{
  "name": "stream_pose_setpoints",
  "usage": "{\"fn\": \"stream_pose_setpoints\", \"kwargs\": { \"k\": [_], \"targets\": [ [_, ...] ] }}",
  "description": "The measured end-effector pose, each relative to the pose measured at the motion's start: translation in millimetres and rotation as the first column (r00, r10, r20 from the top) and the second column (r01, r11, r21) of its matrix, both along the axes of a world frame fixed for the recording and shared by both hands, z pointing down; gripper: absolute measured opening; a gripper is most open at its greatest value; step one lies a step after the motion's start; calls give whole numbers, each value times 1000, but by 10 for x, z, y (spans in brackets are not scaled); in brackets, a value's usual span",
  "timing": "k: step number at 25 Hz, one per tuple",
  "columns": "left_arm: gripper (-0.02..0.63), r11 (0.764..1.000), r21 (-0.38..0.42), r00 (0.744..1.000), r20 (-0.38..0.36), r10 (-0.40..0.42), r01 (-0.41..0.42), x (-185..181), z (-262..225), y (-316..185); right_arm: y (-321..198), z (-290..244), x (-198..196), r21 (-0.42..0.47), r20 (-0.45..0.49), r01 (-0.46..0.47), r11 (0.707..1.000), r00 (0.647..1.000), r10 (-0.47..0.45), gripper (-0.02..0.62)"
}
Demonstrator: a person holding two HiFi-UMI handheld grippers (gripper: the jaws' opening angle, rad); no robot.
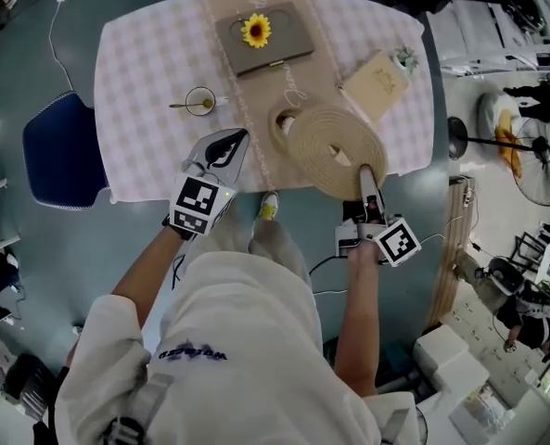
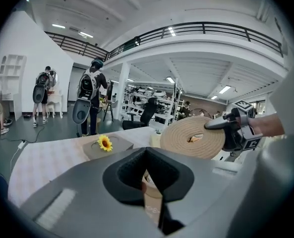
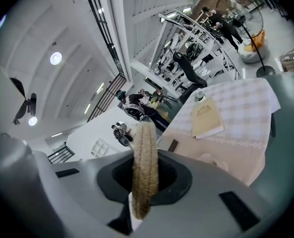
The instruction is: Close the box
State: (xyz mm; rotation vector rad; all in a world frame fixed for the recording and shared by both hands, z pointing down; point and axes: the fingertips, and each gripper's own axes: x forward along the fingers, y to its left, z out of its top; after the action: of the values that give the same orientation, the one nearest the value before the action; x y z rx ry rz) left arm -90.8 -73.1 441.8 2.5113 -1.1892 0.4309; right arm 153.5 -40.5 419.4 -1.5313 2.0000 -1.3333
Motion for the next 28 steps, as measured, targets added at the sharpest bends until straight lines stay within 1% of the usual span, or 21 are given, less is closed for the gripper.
{"fn": "stream_pose_setpoints", "kwargs": {
  "k": [3, 8, 13, 17, 21, 28],
  "targets": [
    [2, 1000, -7, 1000, -11, 13, -14, 85, 92, -83, -28, 152, 9, -24, 16, -16, 1000, 1000, 16, 32],
    [2, 999, -22, 999, -20, 32, -32, 221, 185, -217, -123, 316, -8, -40, 30, -9, 999, 999, 10, 32],
    [2, 998, -47, 999, -8, 48, -48, 284, 362, -295, -203, 445, -77, -53, 53, -2, 999, 999, 5, 32],
    [2, 997, -68, 999, 3, 40, -40, 294, 503, -376, -268, 558, -111, -67, 59, 12, 998, 998, -8, 32],
    [2, 995, -89, 999, 6, 37, -37, 323, 633, -409, -260, 700, -79, -110, 49, -7, 994, 999, 13, 32],
    [2, 992, -120, 999, 20, 39, -36, 358, 844, -467, -291, 889, -58, -150, 44, -22, 988, 999, 29, 32]
  ]
}}
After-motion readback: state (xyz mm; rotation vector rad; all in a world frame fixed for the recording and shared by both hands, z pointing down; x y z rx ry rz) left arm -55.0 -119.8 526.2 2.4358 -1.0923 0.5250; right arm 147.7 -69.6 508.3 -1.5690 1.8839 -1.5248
